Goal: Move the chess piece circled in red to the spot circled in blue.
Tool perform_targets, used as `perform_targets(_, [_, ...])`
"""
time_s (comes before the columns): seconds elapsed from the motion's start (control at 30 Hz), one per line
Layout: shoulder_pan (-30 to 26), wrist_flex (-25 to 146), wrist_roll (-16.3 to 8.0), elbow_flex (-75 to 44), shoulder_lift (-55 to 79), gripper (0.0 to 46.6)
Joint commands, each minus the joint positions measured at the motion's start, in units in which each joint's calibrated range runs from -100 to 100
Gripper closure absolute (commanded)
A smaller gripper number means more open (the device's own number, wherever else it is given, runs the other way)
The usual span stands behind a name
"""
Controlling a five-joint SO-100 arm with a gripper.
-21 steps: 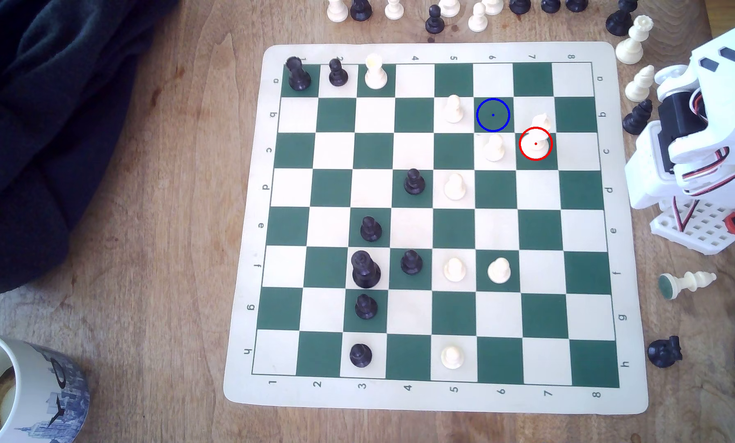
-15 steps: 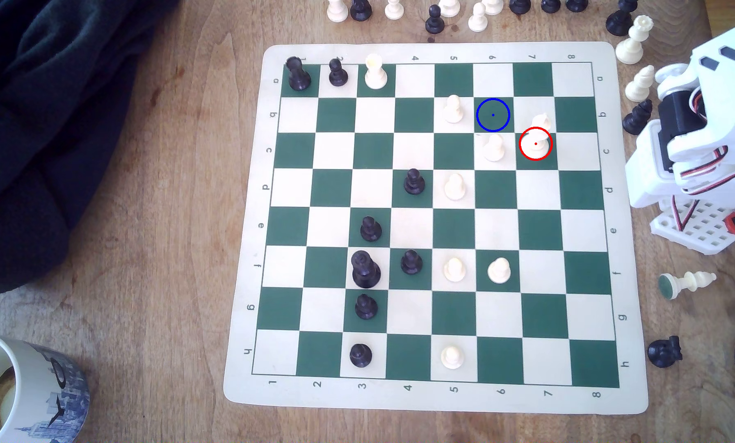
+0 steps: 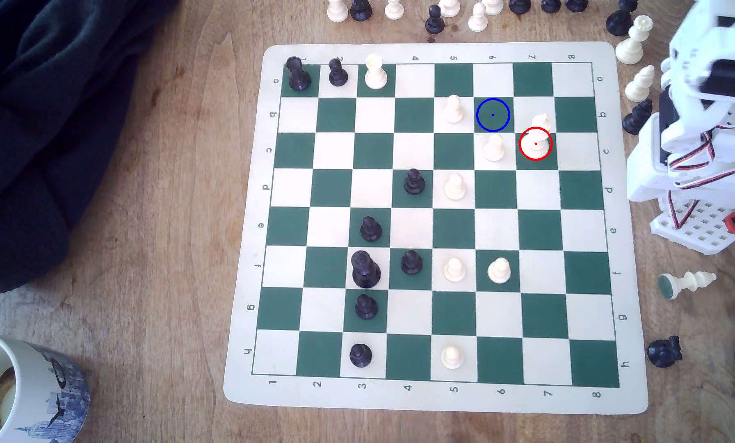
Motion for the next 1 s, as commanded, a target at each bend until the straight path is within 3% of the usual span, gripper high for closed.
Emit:
perform_targets(0.0, [0.92, 17.17, -0.20, -9.35, 0.06, 46.4])
perform_targets(0.07, [-2.36, 27.57, 2.15, -11.25, -0.03, 46.4])
perform_targets(0.1, [0.22, 34.45, -0.10, -12.70, 0.06, 45.7])
perform_targets(0.2, [0.61, 43.29, 0.88, -15.24, 0.06, 43.9])
perform_targets(0.27, [0.77, 50.26, 0.68, -18.23, 0.14, 46.4])
perform_targets(0.43, [1.16, 85.72, 0.49, -30.20, 0.14, 46.4])
perform_targets(0.47, [1.78, 93.58, -2.44, -33.01, 0.06, 46.0])
perform_targets(0.6, [4.29, 110.12, -2.88, -39.72, 0.74, 46.4])
perform_targets(0.87, [12.27, 132.48, -8.55, -50.78, 13.89, 45.4])
perform_targets(0.97, [11.95, 135.76, -11.43, -52.23, 18.65, 41.1])
